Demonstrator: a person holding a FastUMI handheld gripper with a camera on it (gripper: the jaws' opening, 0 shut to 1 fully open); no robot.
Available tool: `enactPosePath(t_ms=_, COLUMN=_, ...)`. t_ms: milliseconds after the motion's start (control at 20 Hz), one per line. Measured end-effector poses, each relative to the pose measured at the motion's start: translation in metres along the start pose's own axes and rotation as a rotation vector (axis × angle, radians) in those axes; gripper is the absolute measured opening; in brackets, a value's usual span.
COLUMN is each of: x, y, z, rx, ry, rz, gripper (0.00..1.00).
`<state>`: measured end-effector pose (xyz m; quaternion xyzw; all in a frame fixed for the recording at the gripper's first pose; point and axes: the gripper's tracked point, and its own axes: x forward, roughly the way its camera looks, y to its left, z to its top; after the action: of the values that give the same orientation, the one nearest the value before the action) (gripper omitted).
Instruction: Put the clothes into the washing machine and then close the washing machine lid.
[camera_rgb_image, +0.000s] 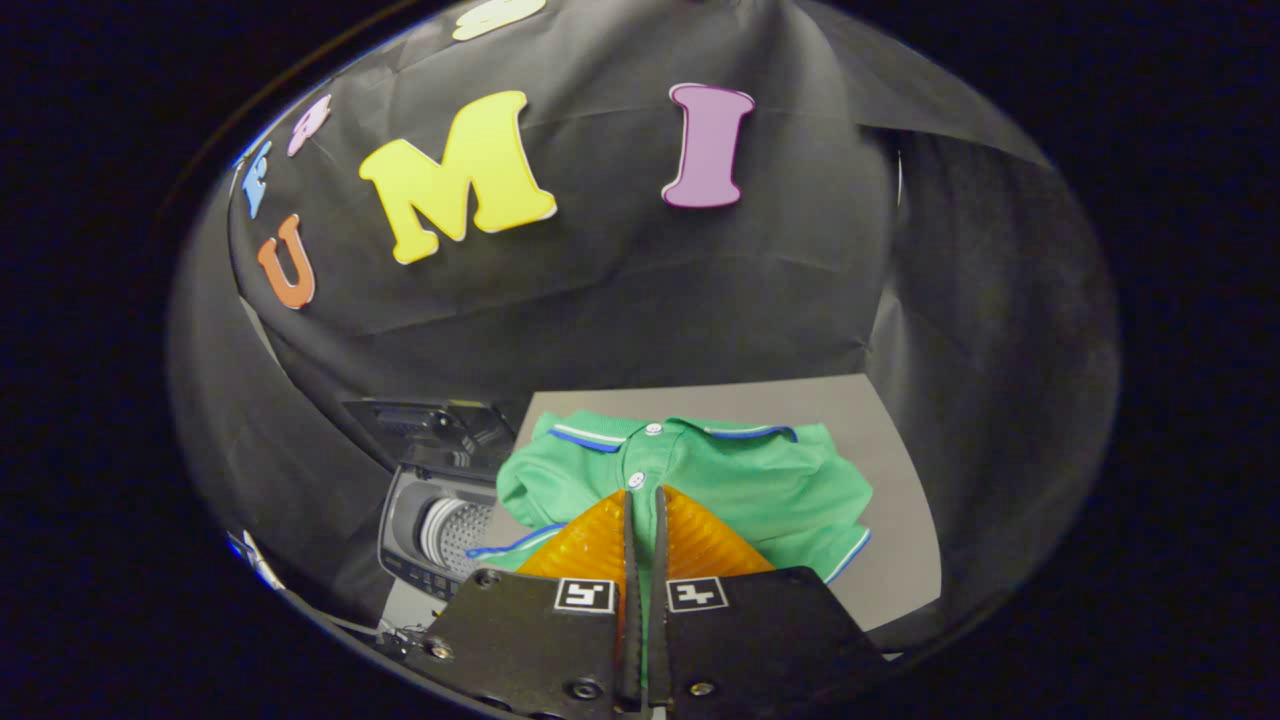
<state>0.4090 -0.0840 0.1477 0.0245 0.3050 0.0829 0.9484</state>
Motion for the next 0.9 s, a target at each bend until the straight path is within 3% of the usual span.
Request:
enactPosePath(t_ms=350, x=-0.020, y=0.054, z=0.019, rx=-0.061, ry=-0.032, rz=0.065, gripper=0.06)
enactPosePath(t_ms=900, x=-0.010, y=0.178, z=0.018, rx=-0.161, ry=-0.017, rz=0.225, gripper=0.06)
